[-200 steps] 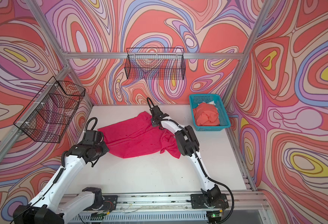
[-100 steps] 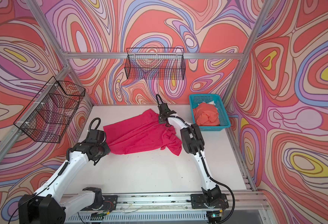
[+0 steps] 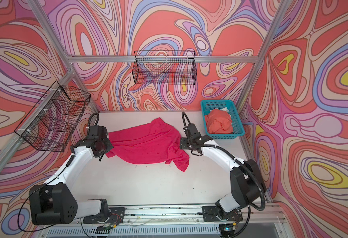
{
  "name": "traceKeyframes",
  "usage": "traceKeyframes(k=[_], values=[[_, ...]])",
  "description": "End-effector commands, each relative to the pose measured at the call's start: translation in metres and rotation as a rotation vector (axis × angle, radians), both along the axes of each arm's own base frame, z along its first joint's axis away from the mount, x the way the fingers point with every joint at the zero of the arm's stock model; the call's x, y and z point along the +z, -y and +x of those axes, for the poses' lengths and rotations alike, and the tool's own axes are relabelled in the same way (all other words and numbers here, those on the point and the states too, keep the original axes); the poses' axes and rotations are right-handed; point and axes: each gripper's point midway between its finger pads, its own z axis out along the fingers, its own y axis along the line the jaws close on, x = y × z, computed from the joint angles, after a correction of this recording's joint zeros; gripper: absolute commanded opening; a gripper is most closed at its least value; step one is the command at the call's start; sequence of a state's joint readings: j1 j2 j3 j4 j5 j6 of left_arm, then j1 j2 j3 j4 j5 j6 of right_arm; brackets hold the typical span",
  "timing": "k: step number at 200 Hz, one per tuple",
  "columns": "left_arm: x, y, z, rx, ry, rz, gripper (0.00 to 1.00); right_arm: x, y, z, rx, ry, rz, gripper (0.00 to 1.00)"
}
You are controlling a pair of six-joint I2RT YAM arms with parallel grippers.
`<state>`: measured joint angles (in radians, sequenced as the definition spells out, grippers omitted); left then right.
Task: Fold and stack the t-shirts
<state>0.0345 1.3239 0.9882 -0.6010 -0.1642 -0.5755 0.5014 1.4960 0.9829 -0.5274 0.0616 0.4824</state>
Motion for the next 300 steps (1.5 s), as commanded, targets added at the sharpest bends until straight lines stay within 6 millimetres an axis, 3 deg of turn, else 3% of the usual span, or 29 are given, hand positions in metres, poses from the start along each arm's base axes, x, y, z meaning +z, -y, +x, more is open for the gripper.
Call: traceKeyframes(k=[1, 21, 46, 77, 98, 118, 158, 185, 224, 245, 269, 282, 290, 300], values=[[-0.003, 0.001, 0.004, -0.006, 0.012, -0.01, 0.0, -0.019, -0.016, -0.035, -0.039, -0.083, 0.093, 0.75], [-0.006, 0.003, 0.004, -0.016, 0.003, -0.017, 0.0, -0.039, -0.018, -0.046, -0.041, -0.117, 0.059, 0.73], [-0.005, 0.003, 0.006, -0.023, 0.005, -0.015, 0.0, -0.06, -0.015, -0.046, -0.051, -0.131, -0.006, 0.65], [-0.004, 0.003, 0.006, -0.023, 0.009, -0.016, 0.0, -0.082, 0.0, -0.044, -0.068, -0.146, -0.124, 0.43], [-0.002, 0.003, 0.006, -0.025, 0.015, -0.011, 0.0, -0.076, 0.012, -0.045, -0.077, -0.13, -0.183, 0.18], [0.005, 0.001, 0.01, -0.03, 0.032, 0.0, 0.0, -0.048, 0.017, -0.041, -0.082, -0.075, -0.192, 0.0], [0.029, -0.002, 0.021, -0.035, 0.082, 0.025, 0.0, 0.044, 0.023, -0.039, -0.061, 0.066, -0.151, 0.0], [0.039, -0.01, 0.024, -0.018, 0.105, 0.043, 0.0, 0.075, 0.036, -0.056, -0.057, 0.076, -0.156, 0.0], [0.045, -0.015, 0.02, -0.003, 0.111, 0.058, 0.0, 0.084, 0.036, -0.089, -0.014, -0.012, -0.09, 0.0], [0.047, -0.018, 0.016, 0.0, 0.111, 0.072, 0.0, 0.084, 0.021, -0.109, 0.057, -0.057, 0.03, 0.0], [0.042, -0.02, 0.013, 0.003, 0.094, 0.085, 0.0, 0.066, -0.009, -0.144, 0.213, -0.192, 0.196, 0.0], [0.039, -0.02, 0.012, 0.004, 0.085, 0.085, 0.0, 0.059, -0.008, -0.151, 0.23, -0.212, 0.197, 0.25], [0.036, -0.02, 0.013, 0.004, 0.08, 0.083, 0.0, 0.059, -0.001, -0.146, 0.209, -0.184, 0.163, 0.42], [0.034, -0.02, 0.013, 0.004, 0.075, 0.08, 0.0, 0.059, 0.006, -0.135, 0.174, -0.146, 0.114, 0.55]])
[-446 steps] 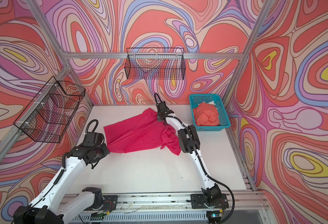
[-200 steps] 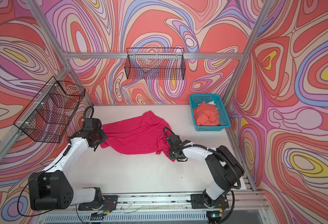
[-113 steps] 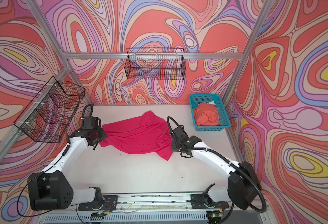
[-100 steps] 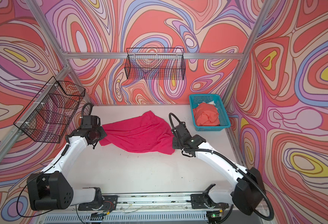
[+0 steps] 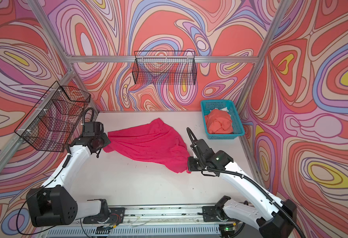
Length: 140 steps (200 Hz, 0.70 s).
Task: Fold and stack the t-shirts
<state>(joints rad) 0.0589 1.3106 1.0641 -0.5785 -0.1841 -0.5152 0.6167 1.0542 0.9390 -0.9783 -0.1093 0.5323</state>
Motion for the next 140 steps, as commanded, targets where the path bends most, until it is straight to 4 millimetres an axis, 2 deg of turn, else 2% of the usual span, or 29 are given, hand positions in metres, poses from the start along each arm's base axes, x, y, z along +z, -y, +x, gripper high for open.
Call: traceKeyframes(k=[1, 14, 25, 34, 41, 44, 47, 56, 60, 80, 94, 124, 130, 140], values=[[-0.004, -0.007, -0.005, 0.019, -0.022, 0.025, 0.0, 0.0, 0.0, -0.002, 0.017, -0.002, -0.009, 0.56], [-0.008, -0.007, -0.005, 0.021, -0.034, 0.02, 0.0, -0.007, 0.003, 0.017, -0.02, 0.028, -0.07, 0.61], [-0.013, -0.007, -0.007, 0.031, -0.055, 0.016, 0.0, -0.018, -0.005, 0.034, -0.026, 0.039, -0.084, 0.62], [-0.015, -0.008, -0.011, 0.043, -0.072, 0.013, 0.24, -0.026, -0.011, 0.049, -0.042, 0.06, -0.092, 0.62], [-0.016, -0.008, -0.015, 0.056, -0.078, 0.01, 0.5, -0.035, -0.015, 0.06, -0.06, 0.069, -0.1, 0.62], [-0.015, -0.009, -0.016, 0.063, -0.078, 0.011, 0.64, -0.037, -0.017, 0.066, -0.067, 0.079, -0.096, 0.62], [-0.014, -0.01, -0.018, 0.067, -0.076, 0.011, 0.74, -0.04, -0.019, 0.071, -0.074, 0.09, -0.1, 0.62], [-0.01, -0.011, -0.022, 0.078, -0.058, 0.015, 0.93, -0.047, -0.024, 0.088, -0.094, 0.12, -0.108, 0.62], [-0.007, -0.012, -0.025, 0.084, -0.05, 0.019, 0.98, -0.051, -0.027, 0.093, -0.097, 0.126, -0.106, 0.62], [0.006, -0.017, -0.035, 0.103, -0.01, 0.05, 1.0, -0.066, -0.051, 0.117, -0.08, 0.137, -0.078, 0.62], [0.008, -0.016, -0.04, 0.1, -0.008, 0.053, 1.0, -0.076, -0.064, 0.13, -0.069, 0.149, -0.066, 0.62], [-0.014, 0.002, -0.044, 0.061, -0.035, -0.037, 1.0, -0.101, -0.072, 0.158, -0.062, 0.179, -0.139, 0.61], [-0.02, 0.008, -0.044, 0.044, -0.041, -0.058, 1.0, -0.117, -0.071, 0.162, -0.057, 0.162, -0.175, 0.61], [-0.028, 0.02, -0.043, 0.012, -0.049, -0.083, 1.0, -0.129, -0.073, 0.173, -0.056, 0.157, -0.209, 0.61]])
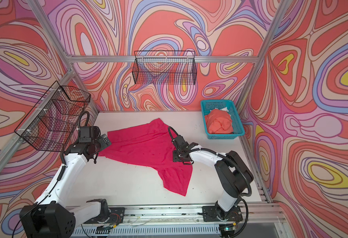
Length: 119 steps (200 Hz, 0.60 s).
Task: Fold and stack the t-shirts
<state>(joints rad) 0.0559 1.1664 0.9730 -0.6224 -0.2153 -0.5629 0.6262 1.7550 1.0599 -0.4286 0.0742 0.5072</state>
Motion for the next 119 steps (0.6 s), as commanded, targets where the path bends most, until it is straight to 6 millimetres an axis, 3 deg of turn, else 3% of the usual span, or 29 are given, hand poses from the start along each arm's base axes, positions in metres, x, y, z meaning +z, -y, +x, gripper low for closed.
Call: traceKeyframes(k=[1, 28, 57, 88, 110, 119], values=[[-0.032, 0.024, -0.007, -0.046, -0.068, -0.084, 1.0, -0.014, -0.01, 0.037, -0.002, 0.075, -0.054, 0.61], [-0.05, 0.053, -0.002, -0.123, -0.113, -0.1, 1.0, -0.042, -0.017, 0.068, -0.015, 0.053, -0.082, 0.61], [-0.059, 0.072, 0.006, -0.169, -0.125, -0.115, 0.99, -0.048, -0.03, 0.105, -0.021, 0.056, -0.075, 0.61], [-0.059, 0.074, 0.01, -0.183, -0.142, -0.105, 0.99, 0.006, -0.03, 0.122, -0.021, 0.141, -0.056, 0.64], [-0.061, 0.072, 0.006, -0.188, -0.156, -0.089, 1.0, 0.049, -0.012, 0.104, -0.03, 0.162, -0.051, 0.67], [-0.063, 0.071, 0.003, -0.187, -0.166, -0.085, 1.0, 0.056, -0.003, 0.088, -0.038, 0.145, -0.056, 0.67]])
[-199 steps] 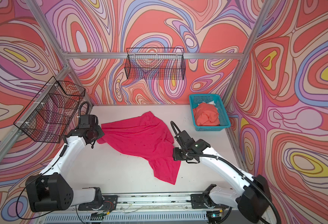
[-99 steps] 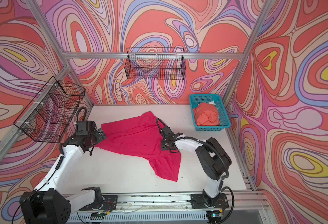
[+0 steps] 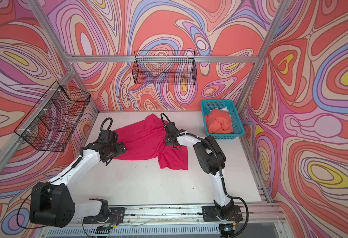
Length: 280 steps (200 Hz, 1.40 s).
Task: Fold and stack the t-shirts
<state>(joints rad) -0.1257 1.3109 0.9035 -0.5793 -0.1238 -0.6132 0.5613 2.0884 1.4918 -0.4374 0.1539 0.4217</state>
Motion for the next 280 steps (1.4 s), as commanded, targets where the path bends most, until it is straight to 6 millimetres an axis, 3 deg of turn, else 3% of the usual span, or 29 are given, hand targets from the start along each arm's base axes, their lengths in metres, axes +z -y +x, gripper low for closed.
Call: traceKeyframes(k=[1, 15, 22, 27, 50, 69, 88, 114, 176, 209, 238, 249, 267, 280], values=[[0.003, -0.002, -0.001, 0.003, -0.002, 0.015, 1.0, 0.052, 0.024, -0.029, -0.011, 0.016, -0.007, 0.67], [0.0, -0.002, -0.005, 0.002, -0.013, 0.015, 1.0, 0.055, 0.036, -0.058, -0.025, -0.036, 0.012, 0.67], [-0.002, -0.002, -0.007, 0.004, -0.017, 0.013, 1.0, 0.044, 0.043, -0.076, -0.035, -0.086, 0.011, 0.66], [-0.003, -0.002, -0.008, 0.004, -0.017, 0.01, 1.0, 0.051, 0.047, -0.086, -0.046, -0.09, 0.033, 0.66], [-0.005, 0.0, -0.011, 0.009, -0.019, -0.003, 1.0, 0.026, 0.067, -0.138, -0.104, -0.2, 0.072, 0.63], [-0.007, 0.002, -0.011, 0.007, -0.02, -0.016, 1.0, 0.012, 0.078, -0.165, -0.137, -0.249, 0.09, 0.6], [-0.007, 0.005, -0.008, 0.0, -0.019, -0.031, 1.0, 0.002, 0.085, -0.179, -0.147, -0.277, 0.075, 0.56], [-0.009, 0.007, -0.006, 0.001, -0.015, -0.048, 1.0, -0.011, 0.09, -0.186, -0.153, -0.299, 0.057, 0.44], [-0.013, 0.007, -0.011, 0.011, -0.025, -0.056, 1.0, -0.031, 0.083, -0.196, -0.128, -0.347, 0.028, 0.43], [-0.014, 0.008, -0.011, 0.01, -0.031, -0.057, 1.0, -0.037, 0.088, -0.204, -0.148, -0.37, 0.009, 0.34], [-0.015, 0.008, -0.01, 0.011, -0.031, -0.058, 1.0, -0.043, 0.091, -0.204, -0.153, -0.37, -0.002, 0.1], [-0.016, 0.009, -0.009, 0.008, -0.039, -0.061, 1.0, -0.04, 0.091, -0.2, -0.16, -0.351, -0.006, 0.0], [-0.015, 0.009, -0.009, 0.005, -0.042, -0.062, 1.0, -0.021, 0.103, -0.186, -0.187, -0.281, -0.06, 0.0], [-0.014, 0.009, -0.011, 0.007, -0.044, -0.06, 1.0, -0.001, 0.123, -0.175, -0.224, -0.238, -0.106, 0.0]])
